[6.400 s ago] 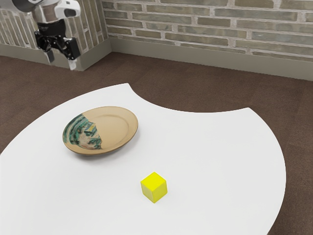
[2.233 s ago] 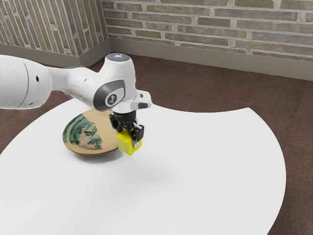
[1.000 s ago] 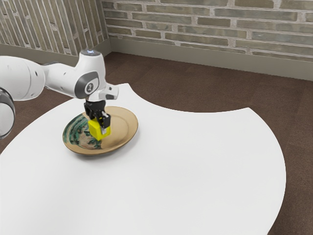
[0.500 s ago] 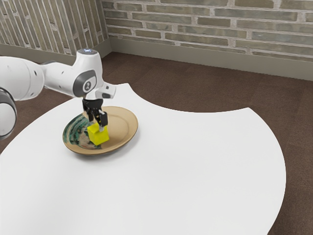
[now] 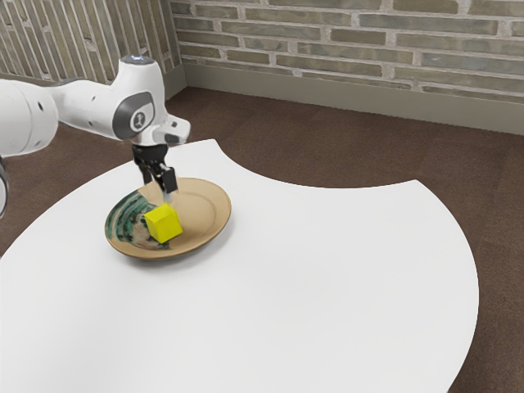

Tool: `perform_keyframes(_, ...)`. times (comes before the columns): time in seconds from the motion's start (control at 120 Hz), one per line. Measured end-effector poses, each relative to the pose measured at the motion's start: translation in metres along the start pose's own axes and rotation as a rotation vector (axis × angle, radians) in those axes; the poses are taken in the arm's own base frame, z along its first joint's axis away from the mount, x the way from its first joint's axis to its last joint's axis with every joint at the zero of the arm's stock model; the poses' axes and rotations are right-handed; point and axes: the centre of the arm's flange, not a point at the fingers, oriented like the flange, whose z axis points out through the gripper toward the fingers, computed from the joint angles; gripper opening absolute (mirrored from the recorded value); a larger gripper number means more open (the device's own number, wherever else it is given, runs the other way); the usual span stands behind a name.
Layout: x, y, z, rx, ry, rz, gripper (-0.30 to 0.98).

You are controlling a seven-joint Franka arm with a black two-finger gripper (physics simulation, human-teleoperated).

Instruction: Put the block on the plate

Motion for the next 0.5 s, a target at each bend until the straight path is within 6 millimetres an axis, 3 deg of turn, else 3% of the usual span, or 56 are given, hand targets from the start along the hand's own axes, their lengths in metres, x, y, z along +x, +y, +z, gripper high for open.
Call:
perform_keyframes(0.25, -0.009, 0.027, -0.074, -0.012, 0.017, -0.004, 0.68)
perform_keyframes(0.5, -0.036, 0.042, -0.142, -0.028, 0.017, -0.115, 0.69)
